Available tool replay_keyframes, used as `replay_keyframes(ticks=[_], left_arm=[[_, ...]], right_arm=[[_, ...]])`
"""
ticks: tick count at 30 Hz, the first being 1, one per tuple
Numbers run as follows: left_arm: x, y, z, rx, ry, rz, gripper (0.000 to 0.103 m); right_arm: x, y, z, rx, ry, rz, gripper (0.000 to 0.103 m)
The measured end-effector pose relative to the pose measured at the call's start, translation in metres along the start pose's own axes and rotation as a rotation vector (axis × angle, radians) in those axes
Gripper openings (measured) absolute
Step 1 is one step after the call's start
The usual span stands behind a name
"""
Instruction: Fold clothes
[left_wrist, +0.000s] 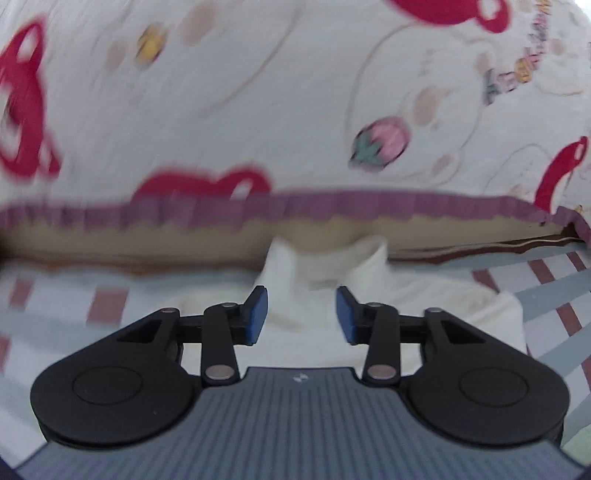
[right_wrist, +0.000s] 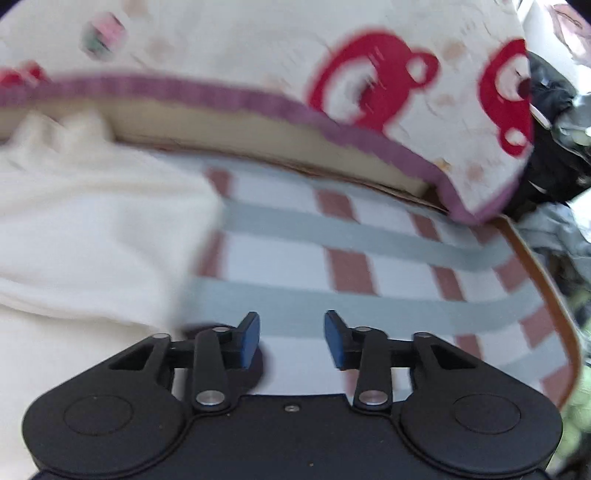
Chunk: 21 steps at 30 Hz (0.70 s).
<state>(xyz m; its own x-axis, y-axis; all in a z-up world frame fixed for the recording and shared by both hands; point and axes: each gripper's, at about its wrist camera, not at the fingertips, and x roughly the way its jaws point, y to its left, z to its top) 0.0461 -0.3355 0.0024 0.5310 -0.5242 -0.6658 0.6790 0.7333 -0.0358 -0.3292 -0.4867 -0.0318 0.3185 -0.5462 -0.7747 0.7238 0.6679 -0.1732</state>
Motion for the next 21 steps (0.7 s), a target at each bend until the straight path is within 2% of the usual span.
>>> replay_keyframes(ticks=[3, 6, 9, 13, 15, 18, 21], left_arm=[[-0.017, -0.021, 0.020, 0.080, 0.025, -0.046, 0.038], [-0.038, -0.035, 0.017, 0.139, 0.105, -0.120, 0.038], [-0.060, -0.028, -0.010, 0.203, 0.276, -0.134, 0.038], [-0.095, 0.004, -0.059, 0.229, 0.470, -0.098, 0.039], [-0.108, 0.022, -0.084, 0.223, 0.540, -0.103, 0.041], [-0.119, 0.050, -0.130, 0.199, 0.629, -0.127, 0.042], [-0.114, 0.078, -0.183, 0.128, 0.737, -0.091, 0.042]], right_arm=[[-0.033, -0.008, -0.009, 0.130, 0.024, 0.316, 0.054], [-0.049, -0.003, -0.024, 0.207, 0.090, 0.493, 0.055], [-0.068, 0.003, -0.043, 0.185, 0.148, 0.568, 0.055], [-0.094, 0.008, -0.069, 0.057, 0.213, 0.590, 0.055], [-0.104, -0.001, -0.073, 0.029, 0.247, 0.600, 0.055], [-0.110, -0.008, -0.082, 0.085, 0.330, 0.687, 0.056], [-0.109, -0.011, -0.088, 0.157, 0.422, 0.758, 0.064]])
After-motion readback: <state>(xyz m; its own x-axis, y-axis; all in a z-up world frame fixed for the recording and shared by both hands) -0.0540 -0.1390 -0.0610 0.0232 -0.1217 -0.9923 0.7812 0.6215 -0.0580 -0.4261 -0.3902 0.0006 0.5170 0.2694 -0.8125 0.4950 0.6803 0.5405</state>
